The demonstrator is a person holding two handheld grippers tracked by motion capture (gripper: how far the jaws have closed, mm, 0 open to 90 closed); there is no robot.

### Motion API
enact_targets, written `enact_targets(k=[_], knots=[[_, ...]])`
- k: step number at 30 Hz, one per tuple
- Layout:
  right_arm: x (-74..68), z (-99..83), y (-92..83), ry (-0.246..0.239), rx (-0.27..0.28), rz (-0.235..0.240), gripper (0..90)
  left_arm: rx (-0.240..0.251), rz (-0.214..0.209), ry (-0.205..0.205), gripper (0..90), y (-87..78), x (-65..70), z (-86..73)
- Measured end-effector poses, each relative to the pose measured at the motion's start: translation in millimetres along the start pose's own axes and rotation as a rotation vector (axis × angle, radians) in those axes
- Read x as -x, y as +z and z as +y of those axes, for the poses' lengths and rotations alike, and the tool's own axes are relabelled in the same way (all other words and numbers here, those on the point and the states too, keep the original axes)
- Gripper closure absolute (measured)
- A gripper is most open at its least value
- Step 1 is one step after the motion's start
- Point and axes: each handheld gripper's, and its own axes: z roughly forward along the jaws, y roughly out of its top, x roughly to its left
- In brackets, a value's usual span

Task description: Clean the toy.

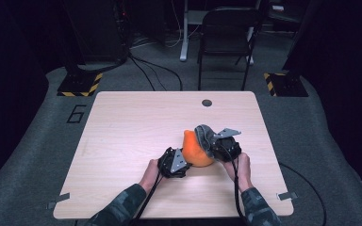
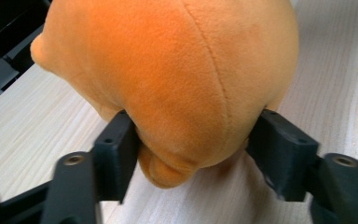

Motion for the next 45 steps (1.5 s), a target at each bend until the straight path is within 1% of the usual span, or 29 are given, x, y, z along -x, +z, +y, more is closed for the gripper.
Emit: enact_targets(k=[5, 6, 7, 8, 9, 10, 11, 12, 14, 15, 16, 18, 20, 21, 22, 23, 25, 34, 38, 39, 42, 44, 45], knots=[[0.2, 0.1, 0.0, -0.008, 0.004, 0.001, 74.2, 0.001, 0.002, -0.005, 54.9, 1.0, -0.1, -1.6], [0.1, 0.1, -0.4, -0.005, 0.004, 0.001, 74.2, 0.003, 0.002, -0.004, 57.1, 1.1, 0.0, -1.7], [-0.8, 0.1, -1.2, 0.013, 0.004, 0.001, 74.1, 0.001, 0.005, -0.003, 60.3, 1.1, -0.1, -1.6], [0.8, 0.4, -1.8, 0.001, 0.014, 0.002, 74.0, -0.001, 0.007, -0.003, 61.9, 1.1, -0.2, -1.2], [2.9, 0.5, -4.7, 0.013, 0.028, 0.007, 74.0, 0.0, 0.008, -0.004, 63.3, 0.9, 0.0, -1.1], [5.6, 0.5, -6.8, 0.015, 0.038, 0.014, 74.0, 0.0, 0.008, -0.007, 64.1, 0.8, -0.1, -1.1], [9.2, 0.8, -10.4, 0.031, 0.048, 0.015, 74.0, 0.0, 0.008, -0.004, 64.9, 0.4, -0.7, -1.2], [15.5, 0.3, -15.7, 0.039, 0.055, 0.0, 74.0, -0.001, -0.001, 0.0, 65.4, 0.2, -1.5, -1.3], [26.6, -1.9, -22.3, 0.072, 0.068, -0.033, 74.0, -0.001, 0.0, -0.014, 66.0, 0.1, -1.5, -2.0], [33.9, -4.6, -25.7, 0.085, 0.061, -0.051, 74.0, 0.004, 0.003, -0.019, 66.2, 0.4, -1.9, -2.3], [42.3, -8.8, -27.4, 0.114, 0.06, -0.067, 74.0, 0.003, 0.003, -0.018, 66.5, 0.4, -1.9, -2.3], [55.1, -16.4, -27.9, 0.15, 0.038, -0.085, 73.9, 0.004, 0.002, -0.024, 66.9, 0.3, -1.7, -2.3], [63.5, -22.7, -24.8, 0.165, 0.021, -0.096, 73.8, 0.005, 0.002, -0.027, 67.7, 0.1, -2.0, -2.6], [67.2, -26.4, -21.7, 0.191, 0.007, -0.094, 73.8, 0.005, 0.002, -0.028, 68.0, 0.1, -2.3, -2.7], [69.5, -28.5, -19.3, 0.201, -0.004, -0.098, 73.7, 0.006, 0.004, -0.028, 68.4, 0.1, -2.3, -2.8], [72.0, -30.6, -17.1, 0.2, -0.011, -0.097, 73.7, 0.007, 0.003, -0.029, 68.8, 0.1, -2.4, -2.8], [73.5, -32.6, -14.0, 0.222, -0.028, -0.095, 73.5, 0.01, 0.006, -0.031, 69.3, -0.2, -2.4, -3.0], [76.7, -34.4, -13.0, 0.231, -0.03, -0.098, 73.1, 0.037, 0.011, -0.056, 71.0, -1.7, -3.3, -2.8], [77.9, -34.9, -13.1, 0.232, -0.03, -0.1, 73.0, 0.057, 0.016, -0.075, 71.8, -2.8, -4.0, -2.3], [78.4, -35.1, -13.0, 0.231, -0.03, -0.103, 73.0, 0.055, 0.013, -0.076, 72.1, -3.2, -4.5, -1.9], [79.7, -35.4, -13.8, 0.233, -0.027, -0.103, 73.0, 0.064, 0.009, -0.097, 72.5, -5.0, -6.2, 0.2], [80.8, -35.7, -14.3, 0.228, -0.024, -0.103, 73.0, 0.069, -0.003, -0.126, 72.5, -6.4, -8.1, 2.1], [80.7, -35.5, -14.8, 0.239, -0.026, -0.103, 72.9, 0.072, -0.003, -0.133, 72.5, -7.3, -8.8, 3.0]])
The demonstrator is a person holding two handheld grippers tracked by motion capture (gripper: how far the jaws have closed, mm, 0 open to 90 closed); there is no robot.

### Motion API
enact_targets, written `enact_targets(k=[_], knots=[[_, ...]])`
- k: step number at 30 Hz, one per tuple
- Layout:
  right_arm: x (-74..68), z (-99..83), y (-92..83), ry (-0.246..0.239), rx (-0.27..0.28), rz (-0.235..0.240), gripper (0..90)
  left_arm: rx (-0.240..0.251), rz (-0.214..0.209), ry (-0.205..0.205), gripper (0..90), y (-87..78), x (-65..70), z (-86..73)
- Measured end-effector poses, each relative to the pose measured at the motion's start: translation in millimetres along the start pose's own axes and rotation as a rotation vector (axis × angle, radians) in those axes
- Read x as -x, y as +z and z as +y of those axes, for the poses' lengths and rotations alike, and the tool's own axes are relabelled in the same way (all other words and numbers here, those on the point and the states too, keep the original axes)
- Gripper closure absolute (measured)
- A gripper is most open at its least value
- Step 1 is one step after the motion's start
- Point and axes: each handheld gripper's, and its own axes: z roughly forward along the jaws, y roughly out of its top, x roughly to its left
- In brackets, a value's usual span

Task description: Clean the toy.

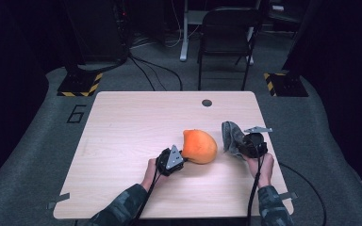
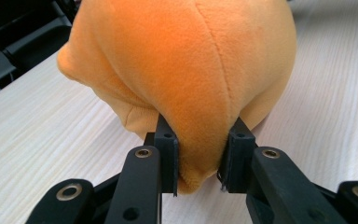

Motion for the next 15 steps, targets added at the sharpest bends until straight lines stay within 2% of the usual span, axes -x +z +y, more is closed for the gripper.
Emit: enact_targets(k=[3, 4, 5, 7, 12, 15], knots=[[0.6, 0.0, -0.5, 0.0, 0.001, -0.002, 73.0, 0.007, -0.014, -0.043, 72.4, -4.3, -2.4, 6.5], [0.7, 0.0, -0.7, -0.001, 0.003, -0.002, 73.0, 0.005, -0.019, -0.046, 72.4, -5.4, -3.0, 8.4], [0.8, 0.0, -0.7, 0.0, 0.004, -0.001, 72.9, 0.004, -0.029, -0.078, 72.4, -7.6, -3.5, 11.7], [1.0, 0.2, -1.3, 0.002, 0.005, -0.002, 73.0, 0.008, -0.045, -0.113, 72.3, -11.7, -4.8, 17.4], [3.0, 0.8, -4.1, 0.002, 0.016, -0.003, 73.0, -0.007, -0.06, -0.201, 72.2, -21.4, -10.9, 25.9], [3.2, 3.2, -8.6, 0.003, 0.029, 0.004, 73.0, -0.026, -0.065, -0.27, 72.1, -25.6, -17.2, 27.9]])
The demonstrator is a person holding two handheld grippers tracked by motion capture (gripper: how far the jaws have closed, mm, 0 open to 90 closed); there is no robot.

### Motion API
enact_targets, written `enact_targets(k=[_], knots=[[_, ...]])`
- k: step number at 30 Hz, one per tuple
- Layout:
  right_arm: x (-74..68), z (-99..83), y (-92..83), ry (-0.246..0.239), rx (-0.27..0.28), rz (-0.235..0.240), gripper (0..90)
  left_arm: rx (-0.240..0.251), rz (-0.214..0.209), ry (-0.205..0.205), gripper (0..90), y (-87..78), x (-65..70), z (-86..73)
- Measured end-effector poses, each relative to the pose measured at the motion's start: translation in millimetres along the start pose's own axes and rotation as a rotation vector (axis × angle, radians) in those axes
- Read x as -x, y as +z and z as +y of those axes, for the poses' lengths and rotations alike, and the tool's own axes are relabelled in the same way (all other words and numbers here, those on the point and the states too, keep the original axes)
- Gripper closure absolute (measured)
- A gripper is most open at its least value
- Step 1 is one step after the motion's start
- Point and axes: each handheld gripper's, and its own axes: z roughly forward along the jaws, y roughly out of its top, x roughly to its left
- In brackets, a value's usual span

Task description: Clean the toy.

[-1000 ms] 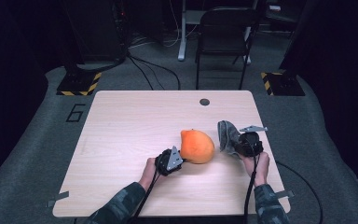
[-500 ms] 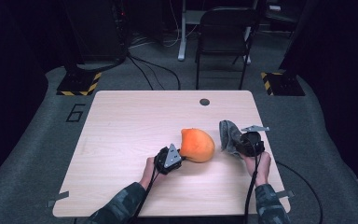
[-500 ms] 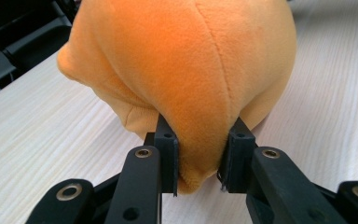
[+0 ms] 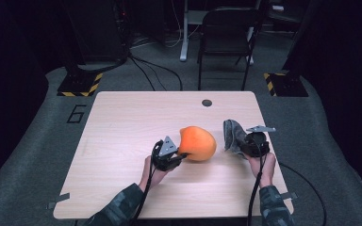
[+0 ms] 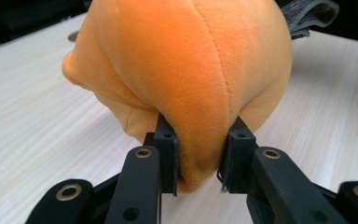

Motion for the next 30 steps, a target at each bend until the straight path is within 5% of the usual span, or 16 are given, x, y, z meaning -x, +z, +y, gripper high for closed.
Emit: enact_targets(k=[8, 16, 20, 24, 30], knots=[[-18.0, 18.7, -28.0, -0.013, 0.07, 0.069, 73.1, -0.059, -0.016, -0.136, 71.9, 2.0, -5.0, 1.8], [-85.1, 36.5, -47.4, -0.13, 0.103, 0.213, 73.0, -0.084, -0.032, -0.117, 71.3, 7.8, 3.1, 2.0], [-114.5, 35.3, -40.0, -0.186, 0.076, 0.249, 73.0, -0.091, -0.036, -0.094, 71.1, 11.5, 8.7, 0.6], [-124.3, 27.1, -18.8, -0.196, 0.039, 0.252, 72.8, -0.11, -0.052, -0.072, 71.1, 15.2, 12.9, -1.9], [-121.9, 21.9, -9.5, -0.23, 0.031, 0.218, 72.9, -0.115, -0.056, -0.078, 70.4, 18.6, 15.2, -4.2]])
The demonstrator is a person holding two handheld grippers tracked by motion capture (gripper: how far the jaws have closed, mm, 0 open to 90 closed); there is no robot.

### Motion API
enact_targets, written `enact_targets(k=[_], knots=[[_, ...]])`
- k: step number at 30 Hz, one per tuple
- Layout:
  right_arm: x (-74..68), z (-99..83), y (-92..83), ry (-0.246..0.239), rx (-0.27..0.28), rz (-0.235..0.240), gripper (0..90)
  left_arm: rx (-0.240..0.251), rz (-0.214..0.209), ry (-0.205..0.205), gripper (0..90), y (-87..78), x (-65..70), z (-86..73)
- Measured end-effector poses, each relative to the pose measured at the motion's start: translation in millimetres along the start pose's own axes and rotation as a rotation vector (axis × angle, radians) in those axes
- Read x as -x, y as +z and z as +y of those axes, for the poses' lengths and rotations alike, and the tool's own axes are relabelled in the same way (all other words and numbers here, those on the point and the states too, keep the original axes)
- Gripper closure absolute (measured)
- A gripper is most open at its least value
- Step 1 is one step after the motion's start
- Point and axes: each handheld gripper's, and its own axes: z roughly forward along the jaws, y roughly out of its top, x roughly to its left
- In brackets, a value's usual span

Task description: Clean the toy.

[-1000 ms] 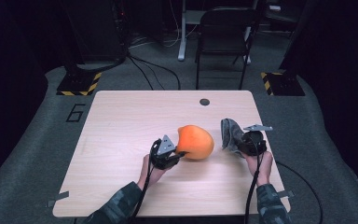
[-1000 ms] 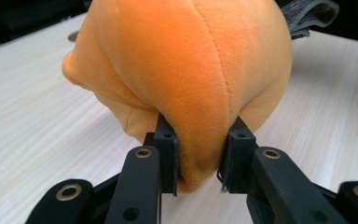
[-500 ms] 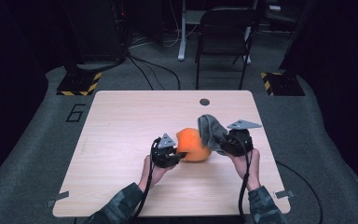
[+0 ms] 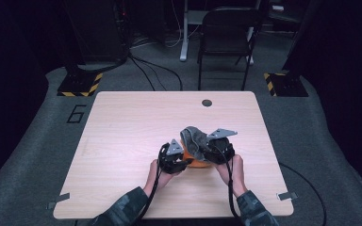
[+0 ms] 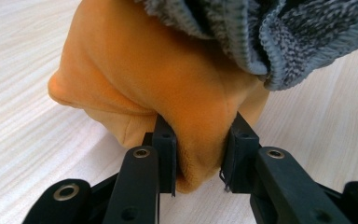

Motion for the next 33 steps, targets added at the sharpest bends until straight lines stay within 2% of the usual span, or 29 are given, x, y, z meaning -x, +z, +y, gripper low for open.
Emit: enact_targets(k=[1, 2, 5, 7, 8, 9, 11, 13, 15, 26, 33], knots=[[-0.7, -0.5, 1.1, -0.001, -0.002, -0.007, 72.8, -0.002, 0.003, 0.007, 70.2, 0.3, -0.9, -0.3], [0.7, -1.3, 1.9, -0.022, -0.006, -0.014, 72.8, 0.0, 0.006, 0.016, 70.0, 0.4, -2.2, -0.5], [1.3, -2.3, 1.8, -0.001, -0.015, -0.025, 72.7, 0.004, 0.001, 0.004, 69.3, 0.9, -2.3, -1.1], [5.6, -3.1, 0.3, -0.027, -0.024, -0.027, 72.7, 0.005, -0.002, 0.005, 68.9, 1.1, -2.6, -1.3], [5.9, -3.6, 0.0, -0.001, -0.025, -0.036, 72.7, 0.005, -0.002, 0.005, 68.9, 1.0, -2.8, -1.4], [8.5, -4.4, -0.5, -0.011, -0.029, -0.043, 72.6, 0.007, -0.004, 0.005, 68.7, 1.1, -3.1, -1.6], [13.3, -6.3, -0.3, -0.003, -0.033, -0.056, 72.6, 0.006, -0.003, 0.007, 68.6, 1.2, -3.5, -1.8], [19.2, -8.7, -0.6, 0.027, -0.05, -0.051, 72.6, 0.006, -0.003, 0.01, 68.4, 1.3, -3.4, -1.9], [26.4, -11.1, -0.4, 0.029, -0.057, -0.046, 72.5, 0.003, -0.005, 0.012, 68.3, 1.4, -2.8, -1.7], [46.9, -21.8, 3.9, 0.079, -0.098, -0.068, 72.3, 0.01, -0.008, 0.012, 68.0, 1.7, -3.4, -1.9], [63.2, -34.5, 13.0, 0.112, -0.147, -0.113, 72.3, 0.014, -0.014, 0.013, 68.0, 1.6, -4.3, -2.4]])
